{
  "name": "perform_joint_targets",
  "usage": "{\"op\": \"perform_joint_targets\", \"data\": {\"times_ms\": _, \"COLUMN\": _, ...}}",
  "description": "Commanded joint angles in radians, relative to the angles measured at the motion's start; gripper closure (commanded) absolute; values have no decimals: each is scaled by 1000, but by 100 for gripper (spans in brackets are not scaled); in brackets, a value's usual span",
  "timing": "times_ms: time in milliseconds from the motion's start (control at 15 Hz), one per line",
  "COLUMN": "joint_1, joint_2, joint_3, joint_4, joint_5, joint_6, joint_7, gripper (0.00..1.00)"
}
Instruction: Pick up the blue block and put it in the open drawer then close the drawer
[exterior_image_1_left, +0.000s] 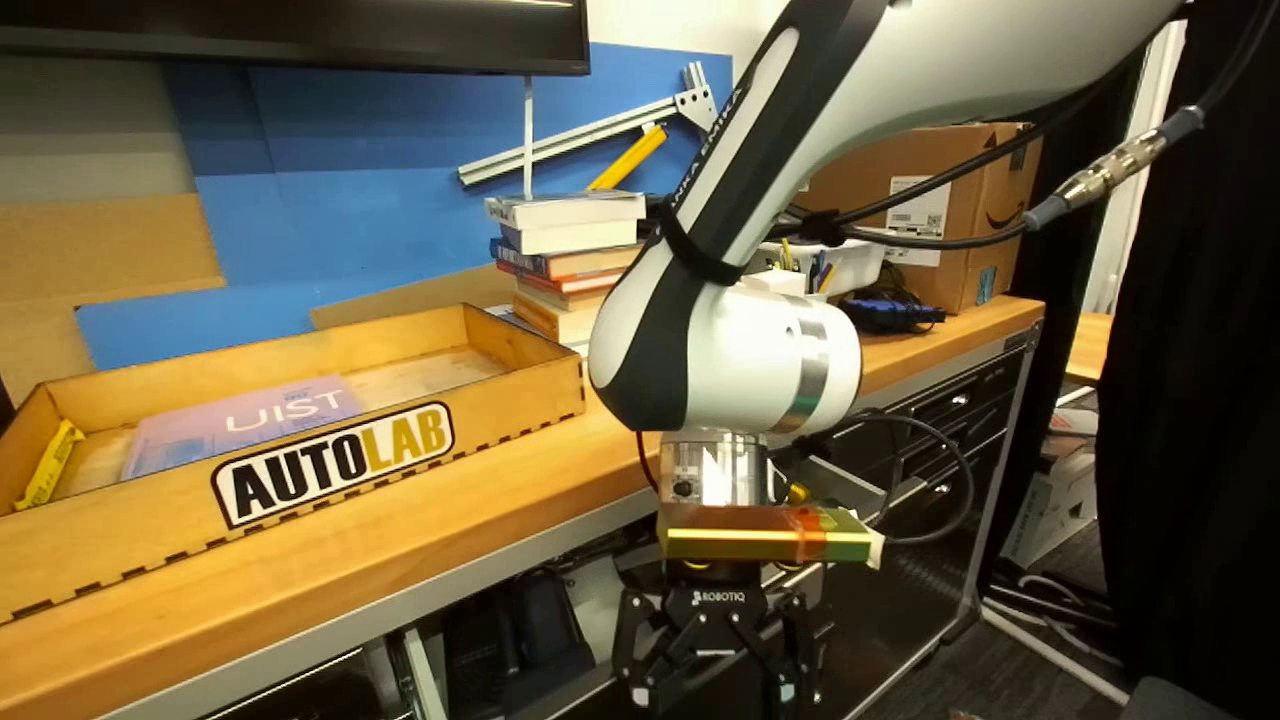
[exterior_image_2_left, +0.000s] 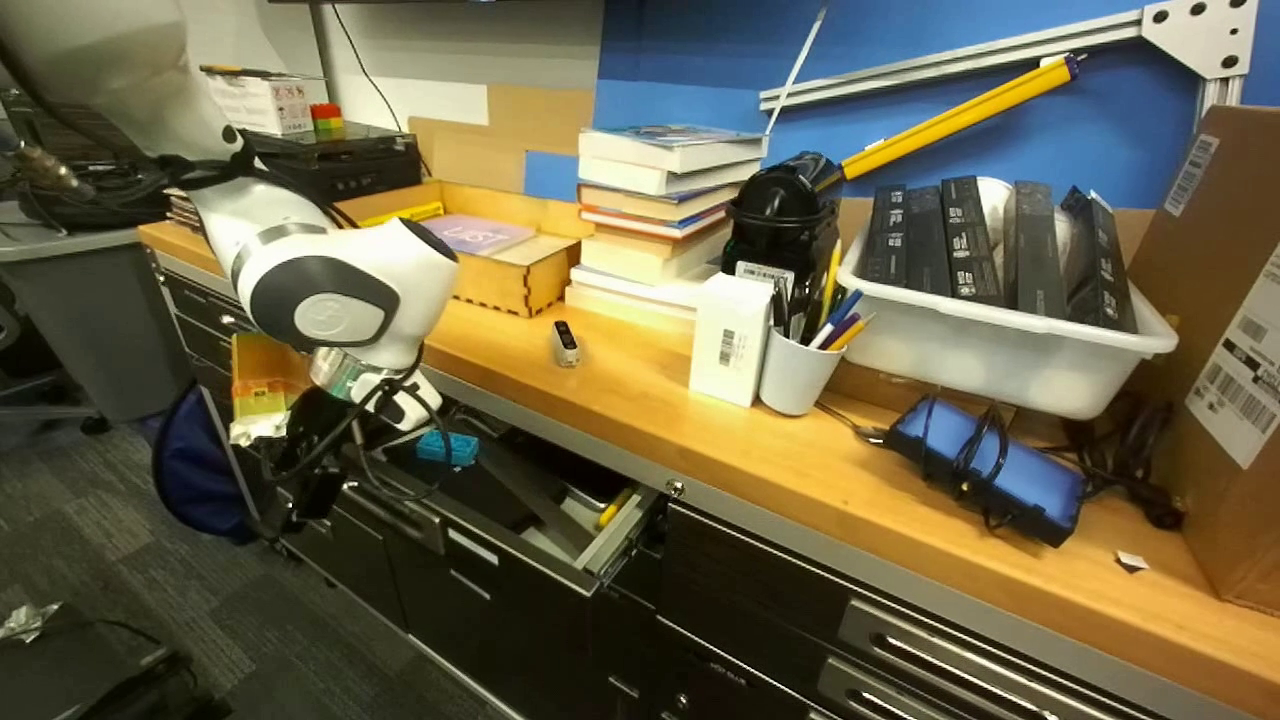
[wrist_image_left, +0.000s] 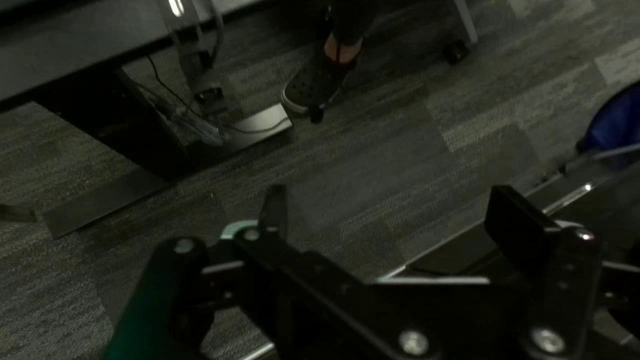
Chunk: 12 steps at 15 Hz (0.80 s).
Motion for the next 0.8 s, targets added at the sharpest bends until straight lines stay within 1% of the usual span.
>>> {"op": "perform_joint_targets", "data": {"times_ms": 0, "joint_1": 7, "joint_2": 27, "joint_3": -15, "joint_4": 49, "joint_5": -12, "joint_6": 145, "joint_7": 117, "gripper": 0}}
{"op": "perform_joint_targets", "data": {"times_ms": 400, "joint_1": 42, "joint_2": 40, "joint_3": -32, "joint_4": 38, "joint_5": -66, "joint_6": 435, "joint_7": 357, "gripper": 0}}
{"op": "perform_joint_targets", "data": {"times_ms": 600, "joint_1": 86, "joint_2": 26, "joint_3": -56, "joint_4": -3, "joint_5": -134, "joint_6": 570, "joint_7": 532, "gripper": 0}}
{"op": "perform_joint_targets", "data": {"times_ms": 733, "joint_1": 126, "joint_2": -8, "joint_3": -84, "joint_4": -59, "joint_5": -195, "joint_6": 642, "joint_7": 672, "gripper": 0}}
